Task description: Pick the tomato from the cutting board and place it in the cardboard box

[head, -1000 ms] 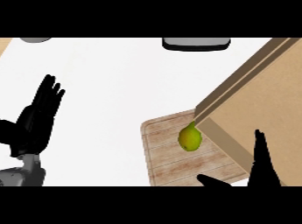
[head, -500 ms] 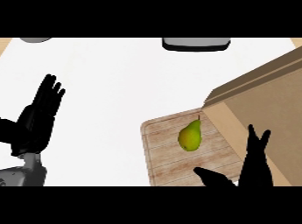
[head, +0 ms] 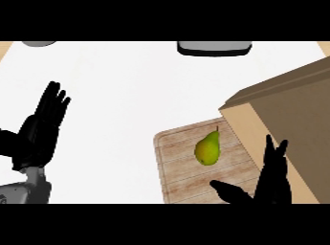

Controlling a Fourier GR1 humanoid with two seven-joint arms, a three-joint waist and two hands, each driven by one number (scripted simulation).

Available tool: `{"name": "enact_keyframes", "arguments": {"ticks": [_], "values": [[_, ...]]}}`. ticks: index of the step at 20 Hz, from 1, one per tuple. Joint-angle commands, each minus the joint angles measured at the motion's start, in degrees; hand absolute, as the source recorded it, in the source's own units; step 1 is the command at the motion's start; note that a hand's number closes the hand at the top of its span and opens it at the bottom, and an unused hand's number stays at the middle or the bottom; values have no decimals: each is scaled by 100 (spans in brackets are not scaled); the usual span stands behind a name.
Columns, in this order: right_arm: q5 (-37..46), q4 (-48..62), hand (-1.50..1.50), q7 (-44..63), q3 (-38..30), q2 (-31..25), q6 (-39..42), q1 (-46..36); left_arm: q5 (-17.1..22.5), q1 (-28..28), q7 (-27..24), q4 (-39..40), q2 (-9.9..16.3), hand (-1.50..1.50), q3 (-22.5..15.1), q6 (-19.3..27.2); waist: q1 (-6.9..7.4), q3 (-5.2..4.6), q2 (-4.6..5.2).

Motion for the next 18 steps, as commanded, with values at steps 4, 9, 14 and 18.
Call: {"name": "enact_keyframes", "arguments": {"ticks": [4,9,14,18], "values": [[520,400,150,-111,220,-55,-79,21,-253,142,62,-222,-257,0,-190,170,9,29,21],[932,519,150,166,33,51,289,-585,-141,45,-168,60,-217,0,-28,-68,11,28,27],[2297,826,150,-267,-58,-828,-5,-148,-163,-105,170,-99,-149,0,-20,-5,7,20,41],[4096,1550,150,-921,-291,-2559,407,-229,-187,-5,43,-132,-120,0,-64,-88,216,-164,131]]}}
